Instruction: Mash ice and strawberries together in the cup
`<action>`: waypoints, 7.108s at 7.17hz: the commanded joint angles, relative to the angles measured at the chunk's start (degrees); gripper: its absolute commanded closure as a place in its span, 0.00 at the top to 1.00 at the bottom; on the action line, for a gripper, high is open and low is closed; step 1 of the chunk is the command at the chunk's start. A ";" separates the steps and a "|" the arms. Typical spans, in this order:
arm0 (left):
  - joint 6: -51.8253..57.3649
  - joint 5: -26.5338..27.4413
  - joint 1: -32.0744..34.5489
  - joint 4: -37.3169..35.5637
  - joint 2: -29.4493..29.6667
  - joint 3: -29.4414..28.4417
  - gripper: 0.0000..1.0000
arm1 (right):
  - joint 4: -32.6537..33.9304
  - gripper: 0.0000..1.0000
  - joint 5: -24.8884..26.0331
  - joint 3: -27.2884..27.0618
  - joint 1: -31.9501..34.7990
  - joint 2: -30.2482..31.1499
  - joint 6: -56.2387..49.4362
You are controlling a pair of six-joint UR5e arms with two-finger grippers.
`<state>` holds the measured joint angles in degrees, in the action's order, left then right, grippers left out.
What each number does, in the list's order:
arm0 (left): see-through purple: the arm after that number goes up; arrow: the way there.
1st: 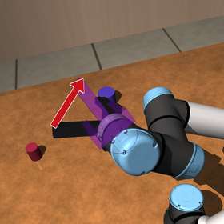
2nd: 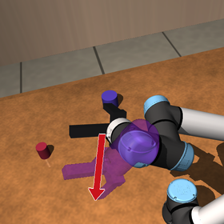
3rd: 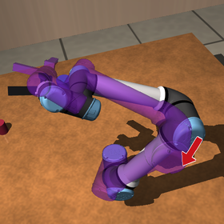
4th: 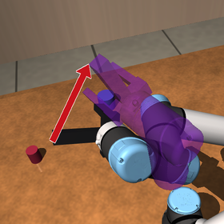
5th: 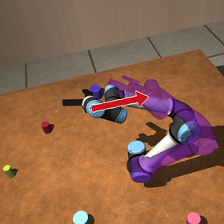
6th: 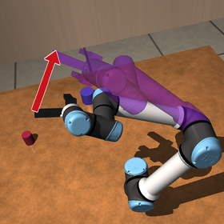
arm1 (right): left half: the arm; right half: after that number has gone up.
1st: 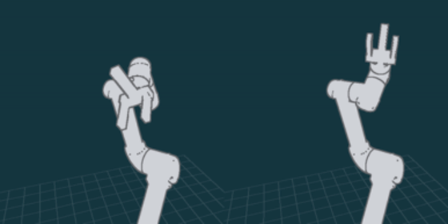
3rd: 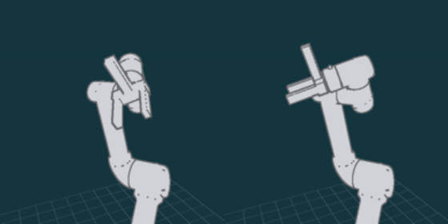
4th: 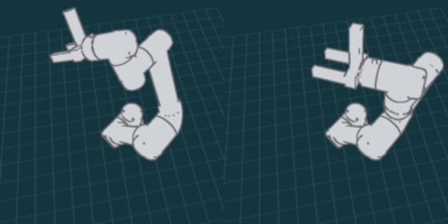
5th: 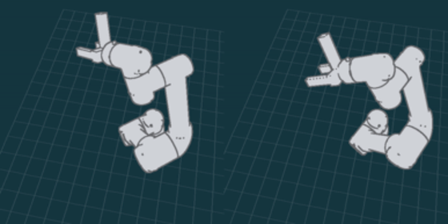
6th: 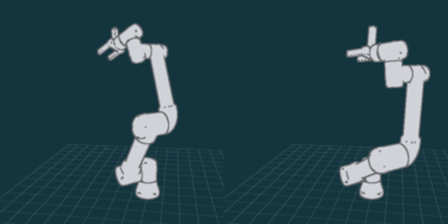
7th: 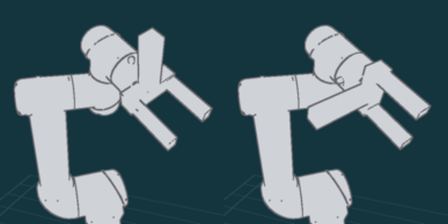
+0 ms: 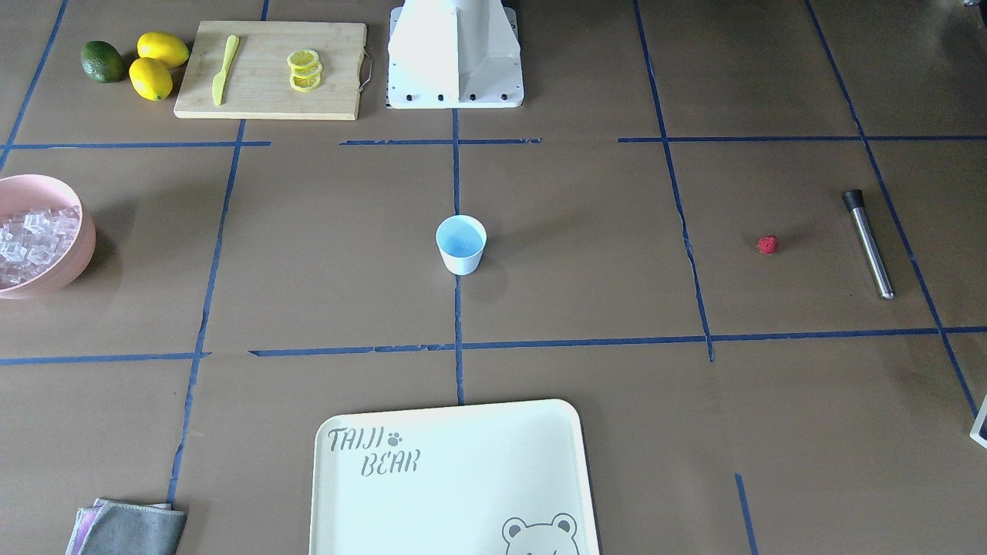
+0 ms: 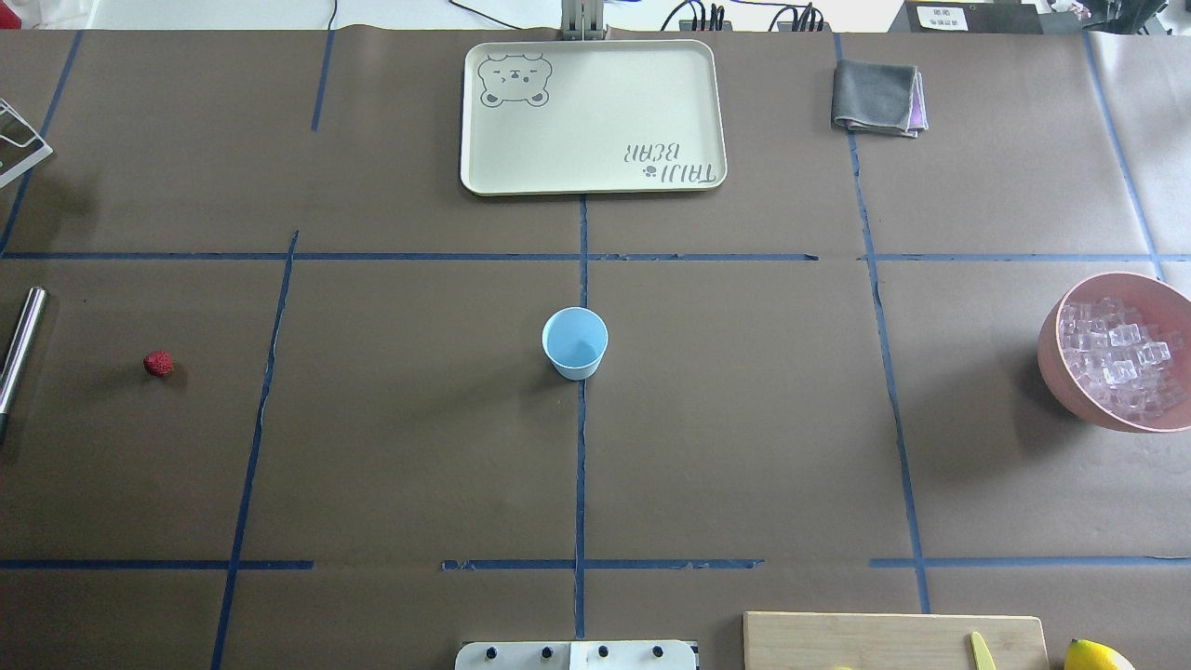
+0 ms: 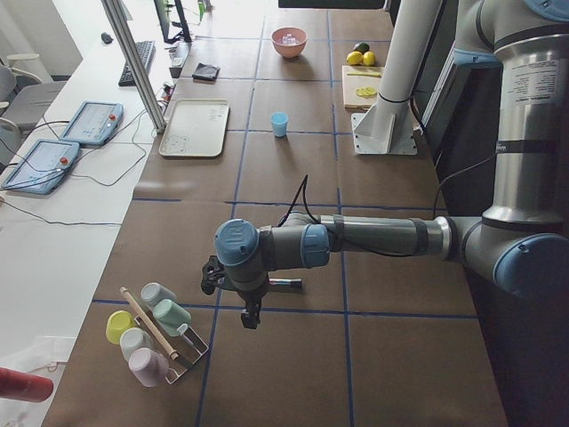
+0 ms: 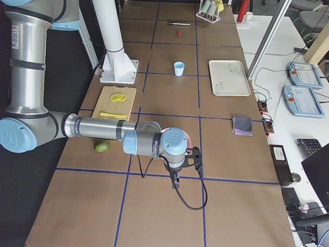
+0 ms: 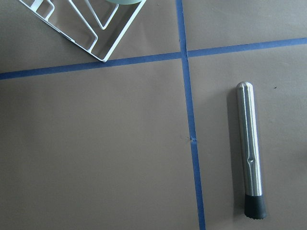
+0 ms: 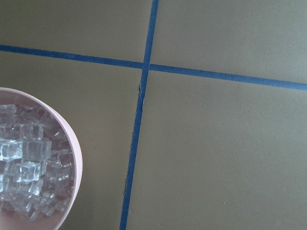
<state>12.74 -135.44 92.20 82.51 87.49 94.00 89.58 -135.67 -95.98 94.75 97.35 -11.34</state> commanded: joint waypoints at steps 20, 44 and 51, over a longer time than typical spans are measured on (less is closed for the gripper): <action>-0.09 0.00 0.09 1.60 -0.22 0.66 1.00 | -0.19 0.99 1.45 -19.23 -17.46 0.92 35.29; -0.09 0.00 0.00 1.68 0.22 1.01 1.00 | -1.69 0.64 7.88 -9.76 -33.57 -0.66 37.53; -0.17 0.00 0.00 1.68 0.57 1.01 1.00 | -2.13 0.61 7.79 -8.35 -33.93 -1.90 37.53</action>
<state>12.57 -135.40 92.20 84.20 88.00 95.03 87.45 -127.92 -104.33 60.85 95.45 26.19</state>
